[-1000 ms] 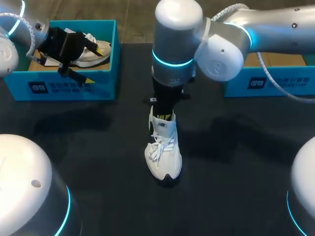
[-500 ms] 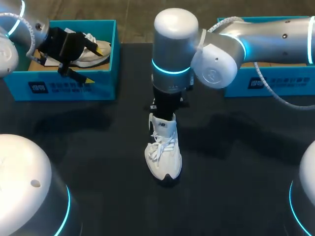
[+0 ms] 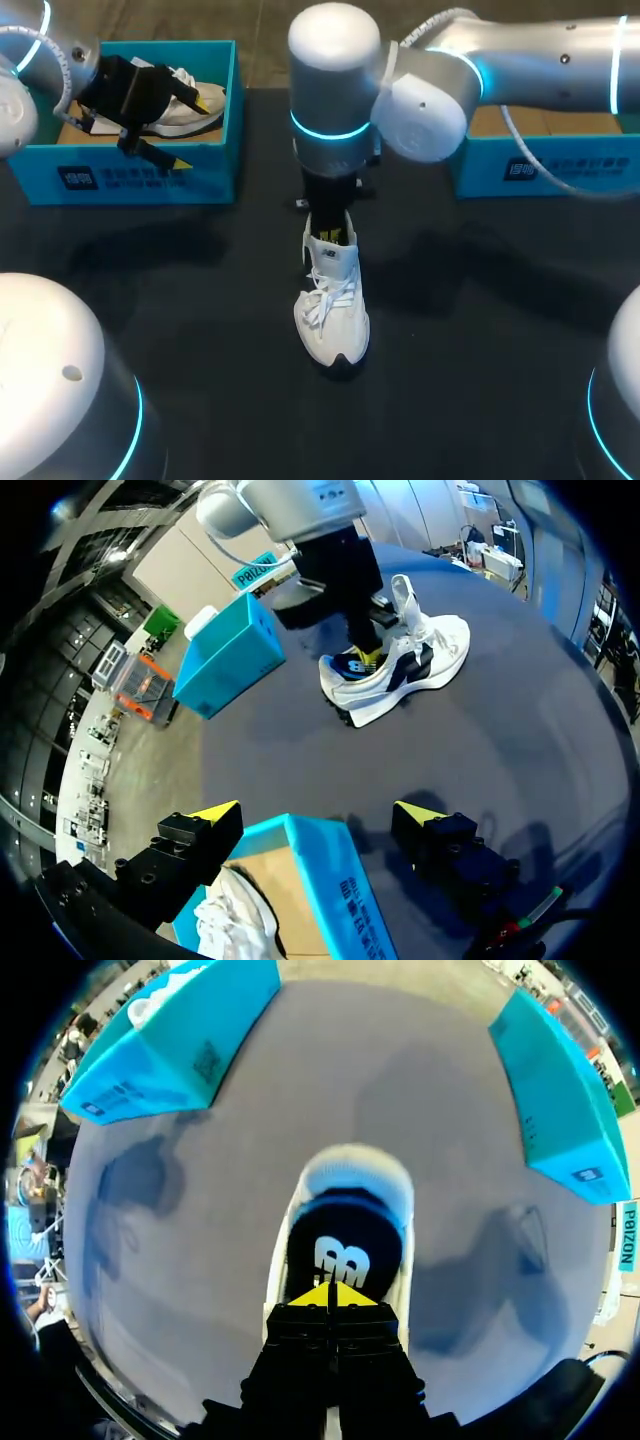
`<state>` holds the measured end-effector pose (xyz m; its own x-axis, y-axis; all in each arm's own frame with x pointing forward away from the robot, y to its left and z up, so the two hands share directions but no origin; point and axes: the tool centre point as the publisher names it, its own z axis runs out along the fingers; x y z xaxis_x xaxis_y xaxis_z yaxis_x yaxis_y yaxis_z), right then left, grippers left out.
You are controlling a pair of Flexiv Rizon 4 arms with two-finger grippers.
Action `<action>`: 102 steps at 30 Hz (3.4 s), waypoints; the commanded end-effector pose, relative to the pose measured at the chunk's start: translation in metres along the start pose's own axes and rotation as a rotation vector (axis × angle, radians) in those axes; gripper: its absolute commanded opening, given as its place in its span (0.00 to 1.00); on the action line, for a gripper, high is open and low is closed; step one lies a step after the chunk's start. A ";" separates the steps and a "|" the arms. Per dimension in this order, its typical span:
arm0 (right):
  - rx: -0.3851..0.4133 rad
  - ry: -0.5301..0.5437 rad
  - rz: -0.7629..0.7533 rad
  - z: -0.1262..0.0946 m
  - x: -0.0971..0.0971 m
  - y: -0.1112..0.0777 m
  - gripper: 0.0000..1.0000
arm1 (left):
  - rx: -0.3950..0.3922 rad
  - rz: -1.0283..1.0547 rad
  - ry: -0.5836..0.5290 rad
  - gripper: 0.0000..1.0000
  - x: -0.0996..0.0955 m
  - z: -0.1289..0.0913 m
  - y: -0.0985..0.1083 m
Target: Take the shoe out of the shoebox, open the shoe tongue, remove and reinsert the insole, then place the shoe into the shoebox
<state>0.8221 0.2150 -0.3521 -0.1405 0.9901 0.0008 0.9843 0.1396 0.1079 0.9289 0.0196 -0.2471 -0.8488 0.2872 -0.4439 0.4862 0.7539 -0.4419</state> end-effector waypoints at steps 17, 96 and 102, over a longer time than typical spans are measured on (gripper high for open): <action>0.009 -0.002 0.007 0.037 0.000 0.012 0.00 | -0.004 0.000 0.001 1.00 0.000 0.000 -0.001; 0.154 -0.085 0.031 0.031 -0.003 -0.001 0.00 | -0.004 0.000 0.001 1.00 0.000 0.000 -0.001; 0.224 -0.031 0.043 0.008 -0.004 -0.007 0.00 | -0.004 0.000 0.001 1.00 0.000 0.000 -0.001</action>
<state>0.8161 0.2195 -0.3708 -0.1053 0.9933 -0.0478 0.9889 0.0995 -0.1105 0.9289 0.0197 -0.2471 -0.8488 0.2871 -0.4439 0.4862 0.7538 -0.4420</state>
